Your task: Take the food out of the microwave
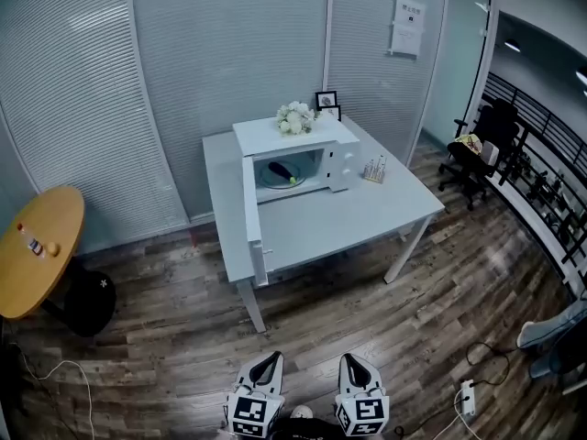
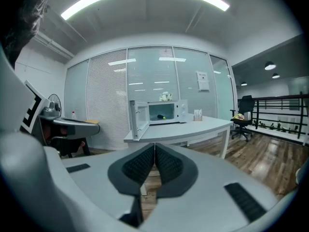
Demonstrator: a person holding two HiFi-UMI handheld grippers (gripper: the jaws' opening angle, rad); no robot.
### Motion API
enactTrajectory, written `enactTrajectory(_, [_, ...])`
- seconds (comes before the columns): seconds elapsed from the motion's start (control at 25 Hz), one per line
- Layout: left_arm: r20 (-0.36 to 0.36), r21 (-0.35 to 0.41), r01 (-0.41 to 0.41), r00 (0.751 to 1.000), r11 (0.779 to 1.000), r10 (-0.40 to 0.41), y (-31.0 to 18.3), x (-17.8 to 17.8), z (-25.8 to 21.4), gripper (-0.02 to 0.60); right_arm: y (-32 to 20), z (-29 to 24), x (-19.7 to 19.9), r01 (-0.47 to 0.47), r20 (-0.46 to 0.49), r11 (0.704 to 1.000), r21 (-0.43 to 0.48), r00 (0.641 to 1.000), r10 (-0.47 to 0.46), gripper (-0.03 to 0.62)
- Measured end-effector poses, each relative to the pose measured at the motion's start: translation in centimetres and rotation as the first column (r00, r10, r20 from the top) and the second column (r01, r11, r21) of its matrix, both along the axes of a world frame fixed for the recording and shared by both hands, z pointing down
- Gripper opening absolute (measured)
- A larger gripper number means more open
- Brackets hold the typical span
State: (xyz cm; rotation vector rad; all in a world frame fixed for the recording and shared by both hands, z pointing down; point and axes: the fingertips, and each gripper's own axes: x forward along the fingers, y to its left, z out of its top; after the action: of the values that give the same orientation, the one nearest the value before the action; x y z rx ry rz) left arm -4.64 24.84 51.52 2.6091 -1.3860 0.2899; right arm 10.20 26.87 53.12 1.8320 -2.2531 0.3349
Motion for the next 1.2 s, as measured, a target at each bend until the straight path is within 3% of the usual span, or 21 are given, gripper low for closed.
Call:
enactTrajectory(0.56, [0.031,0.003,0.01,0.999,1.0,-0.01,-3.8,3.1,0.8,0.007,-4.2,1.1,2.0,0.05,0.01,0.999,-0.014,0.999,-0.05,0.005])
enactTrajectory(1.2, [0.022,0.005,-0.116,0.993,0.993,0.116,-17.3,5.7,1.5,0.007,-16.7,1.0,2.7,-0.022,-0.005,1.0,-0.01,1.0,0.022,0.005])
